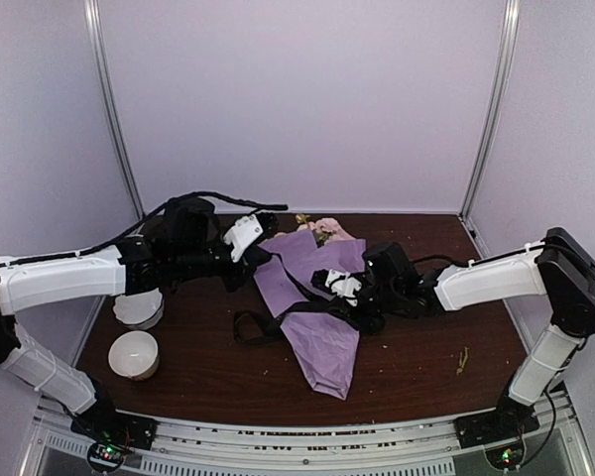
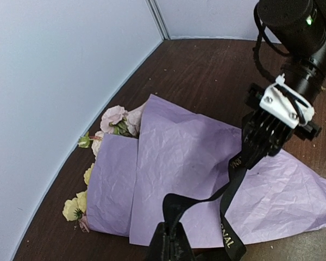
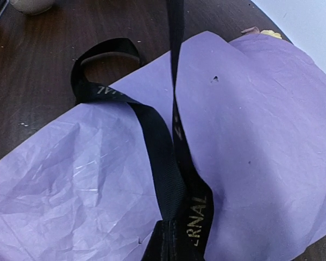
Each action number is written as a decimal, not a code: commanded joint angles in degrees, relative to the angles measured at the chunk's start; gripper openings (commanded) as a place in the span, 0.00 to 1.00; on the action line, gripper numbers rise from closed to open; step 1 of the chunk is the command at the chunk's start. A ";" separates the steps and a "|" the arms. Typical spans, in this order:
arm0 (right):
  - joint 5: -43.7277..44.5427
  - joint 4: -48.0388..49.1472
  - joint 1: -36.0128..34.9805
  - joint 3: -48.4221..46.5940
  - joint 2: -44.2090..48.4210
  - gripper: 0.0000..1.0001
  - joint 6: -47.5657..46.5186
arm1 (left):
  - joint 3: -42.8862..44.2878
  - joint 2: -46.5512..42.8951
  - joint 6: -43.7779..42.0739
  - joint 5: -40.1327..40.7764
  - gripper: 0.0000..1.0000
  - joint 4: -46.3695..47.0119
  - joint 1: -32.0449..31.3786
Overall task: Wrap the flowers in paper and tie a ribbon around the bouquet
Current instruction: Cross the ribbon over the folded bouquet.
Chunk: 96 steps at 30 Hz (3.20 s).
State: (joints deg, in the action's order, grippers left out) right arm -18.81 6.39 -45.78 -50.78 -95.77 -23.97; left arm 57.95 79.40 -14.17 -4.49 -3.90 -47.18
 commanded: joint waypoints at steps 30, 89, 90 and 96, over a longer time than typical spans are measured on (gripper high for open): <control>-8.28 19.30 5.30 -15.67 -9.16 0.00 40.07 | -5.35 -9.39 3.02 -7.88 0.00 -0.87 -0.07; -3.04 -30.01 14.94 -13.41 2.57 0.42 35.43 | -1.47 0.36 3.97 4.83 0.00 14.01 3.50; -1.68 -30.97 14.91 -10.92 3.61 0.42 35.46 | -1.64 0.18 4.02 4.80 0.00 13.95 3.50; -6.56 -29.98 12.47 0.04 4.71 0.44 36.20 | -2.23 -0.18 4.35 4.63 0.00 13.52 3.58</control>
State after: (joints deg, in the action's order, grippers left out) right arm -26.26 -23.59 -31.33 -56.31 -90.21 11.09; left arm 55.79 80.07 -10.52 0.03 7.27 -44.16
